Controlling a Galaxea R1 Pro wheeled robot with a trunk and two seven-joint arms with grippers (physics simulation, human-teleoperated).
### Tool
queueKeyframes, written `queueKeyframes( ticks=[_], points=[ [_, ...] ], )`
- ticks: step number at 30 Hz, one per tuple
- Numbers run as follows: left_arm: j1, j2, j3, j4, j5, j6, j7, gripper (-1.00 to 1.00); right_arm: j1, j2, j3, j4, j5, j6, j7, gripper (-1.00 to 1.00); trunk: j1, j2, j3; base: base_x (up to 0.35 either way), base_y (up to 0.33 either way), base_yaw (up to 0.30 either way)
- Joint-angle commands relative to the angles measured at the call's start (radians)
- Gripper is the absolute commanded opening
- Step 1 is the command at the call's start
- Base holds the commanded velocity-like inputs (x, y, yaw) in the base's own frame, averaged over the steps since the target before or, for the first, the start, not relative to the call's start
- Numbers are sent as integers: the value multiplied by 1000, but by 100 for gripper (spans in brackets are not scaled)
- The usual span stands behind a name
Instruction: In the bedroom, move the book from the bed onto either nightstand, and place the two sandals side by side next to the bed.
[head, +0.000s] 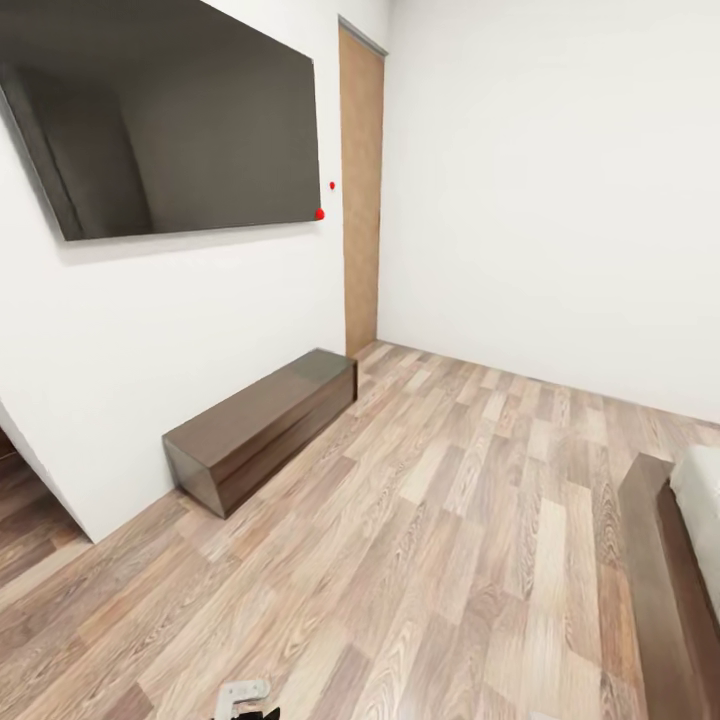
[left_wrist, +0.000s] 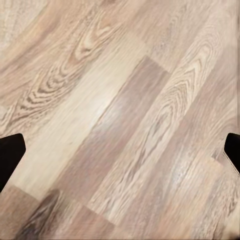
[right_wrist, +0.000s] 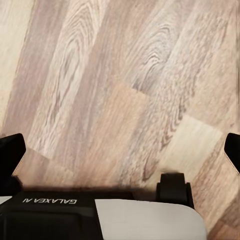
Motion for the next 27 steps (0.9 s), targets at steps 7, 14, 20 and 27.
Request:
queueKeyframes(
  ticks=[7, 14, 20, 27],
  points=[
    [0, -1, 9, 0, -10, -3, -2, 100, 0, 0, -5, -2, -7, 9, 3, 100, 1, 0, -1, 332, 0, -243],
    [0, -1, 9, 0, -10, -3, -2, 100, 0, 0, -5, -2, -7, 9, 3, 100, 1, 0, -1, 332, 0, -249],
    [0, -1, 9, 0, -10, -3, -2, 100, 0, 0, -5, -2, -7, 9, 3, 100, 1, 0, -1, 332, 0, -250],
    [0, -1, 9, 0, -10, -3, -2, 100, 0, 0, -5, -2, -8, 9, 3, 100, 1, 0, -1, 332, 0, -250]
  ],
)
